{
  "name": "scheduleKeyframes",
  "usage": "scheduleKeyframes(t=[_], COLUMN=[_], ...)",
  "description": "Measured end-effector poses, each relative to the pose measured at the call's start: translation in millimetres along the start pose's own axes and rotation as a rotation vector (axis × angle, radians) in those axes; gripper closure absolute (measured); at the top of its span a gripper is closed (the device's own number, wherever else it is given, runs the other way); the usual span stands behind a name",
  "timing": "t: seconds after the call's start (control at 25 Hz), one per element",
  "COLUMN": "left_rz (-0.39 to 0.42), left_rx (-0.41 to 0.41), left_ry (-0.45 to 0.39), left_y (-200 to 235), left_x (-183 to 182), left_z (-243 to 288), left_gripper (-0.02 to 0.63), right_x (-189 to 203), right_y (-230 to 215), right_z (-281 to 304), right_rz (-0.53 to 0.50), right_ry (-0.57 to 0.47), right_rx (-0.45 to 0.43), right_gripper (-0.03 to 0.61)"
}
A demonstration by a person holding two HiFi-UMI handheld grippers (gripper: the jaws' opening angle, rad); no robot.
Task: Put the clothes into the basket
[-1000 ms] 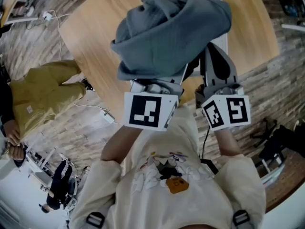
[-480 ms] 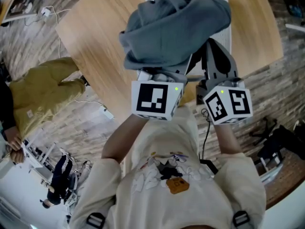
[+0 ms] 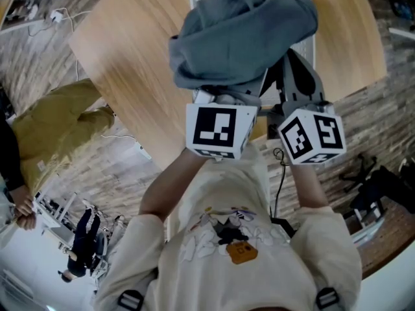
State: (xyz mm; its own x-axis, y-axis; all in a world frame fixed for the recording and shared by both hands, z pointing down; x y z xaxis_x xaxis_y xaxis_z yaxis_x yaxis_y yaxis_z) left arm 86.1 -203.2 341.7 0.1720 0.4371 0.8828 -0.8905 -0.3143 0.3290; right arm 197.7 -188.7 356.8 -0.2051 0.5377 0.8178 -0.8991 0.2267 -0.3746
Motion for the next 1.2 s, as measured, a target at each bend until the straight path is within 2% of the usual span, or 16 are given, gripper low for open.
scheduleKeyframes(t=[0.24,0.52,0.96,1.12,1.2], left_rz=[-0.034,-0.071,-0.103,-0.117,-0.123], left_rx=[-0.025,-0.041,-0.126,-0.137,-0.143], left_ry=[0.021,0.087,0.161,0.158,0.182], left_y=[-7.0,-2.9,4.8,7.5,13.3], left_x=[16.3,36.7,52.0,49.5,53.7], left_z=[13.5,23.3,38.7,50.1,52.3], left_gripper=[0.316,0.313,0.304,0.302,0.299], right_x=[5.0,13.1,16.8,15.4,18.3], right_y=[-15.2,-18.7,-21.2,-27.5,-28.4], right_z=[-0.3,7.4,24.8,35.5,41.4], right_rz=[0.039,0.06,0.096,0.101,0.106], right_ry=[0.025,0.046,0.084,0.099,0.107], right_rx=[0.005,-0.003,-0.051,-0.06,-0.06], right_gripper=[0.554,0.554,0.554,0.554,0.554])
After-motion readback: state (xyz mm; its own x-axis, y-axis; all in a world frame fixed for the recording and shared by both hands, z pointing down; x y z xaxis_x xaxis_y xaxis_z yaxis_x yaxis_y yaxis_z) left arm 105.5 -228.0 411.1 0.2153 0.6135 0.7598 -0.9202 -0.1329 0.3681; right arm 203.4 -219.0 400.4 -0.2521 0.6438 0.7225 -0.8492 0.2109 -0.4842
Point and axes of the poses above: the fingertips, and each gripper's own axes: z forward along the fingers, y to its left, x out of its underside, the point moved 4 cm from there along -z, backward along the fingers, and after that the axes turned 1 degree about -x, right-handed, at the moved point
